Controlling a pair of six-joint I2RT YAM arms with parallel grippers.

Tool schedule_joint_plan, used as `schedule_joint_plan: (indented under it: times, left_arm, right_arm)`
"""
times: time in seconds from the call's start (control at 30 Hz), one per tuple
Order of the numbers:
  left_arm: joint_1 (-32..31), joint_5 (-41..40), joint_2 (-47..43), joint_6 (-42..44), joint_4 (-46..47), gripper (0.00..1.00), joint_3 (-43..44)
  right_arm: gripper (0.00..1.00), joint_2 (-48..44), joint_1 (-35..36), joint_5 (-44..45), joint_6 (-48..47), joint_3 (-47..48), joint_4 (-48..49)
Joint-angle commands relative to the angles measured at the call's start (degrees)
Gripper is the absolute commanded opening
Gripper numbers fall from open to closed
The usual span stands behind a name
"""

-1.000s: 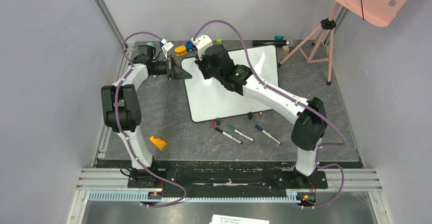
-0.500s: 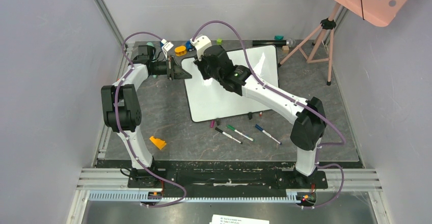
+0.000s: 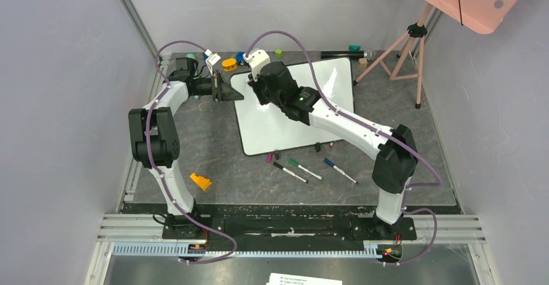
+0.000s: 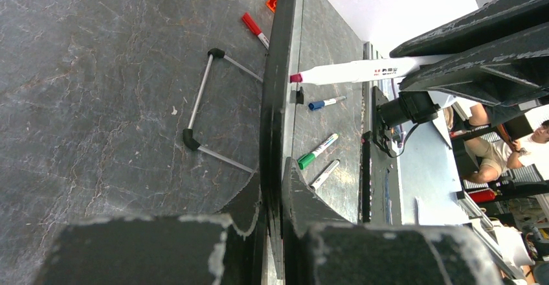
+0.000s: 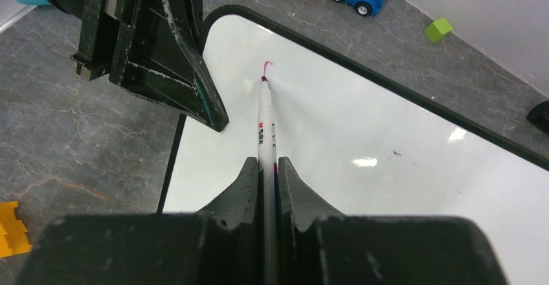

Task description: Write a sentence on the whiteboard

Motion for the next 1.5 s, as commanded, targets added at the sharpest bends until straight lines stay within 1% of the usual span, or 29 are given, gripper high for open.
schedule_joint_plan:
  times: [0.0,0.33,0.7,1.17,1.47]
  left_arm:
    - [-3.5,-15.9,2.5,10.7,-1.8,0.02,-2.0]
    - [-3.5,-15.8,2.5,10.7,-1.8,0.02,-2.0]
    - [-3.5,-15.8,2.5,10.8,-1.8,0.02,-2.0]
    - [-3.5,-15.9,2.5,10.7,-1.8,0.02,-2.0]
    - [-3.5,-15.9,2.5,10.6,-1.8,0.02,-1.9]
  right_arm:
    - [0.00,-2.4,-0.3,2.9,-1.0,-3.1,-0.4]
    - [0.00,-4.5,-0.2,2.9,-1.0,-6.6,0.3]
    - [0.00,-5.1,-0.2,-0.5,-0.5,-1.2,0.3]
    - [0.00,-4.0,-0.3,3.7,-0.5,0.2,0.7]
    - [0.00,-2.5,-0.3,4.5,-0.8,1.4,0.8]
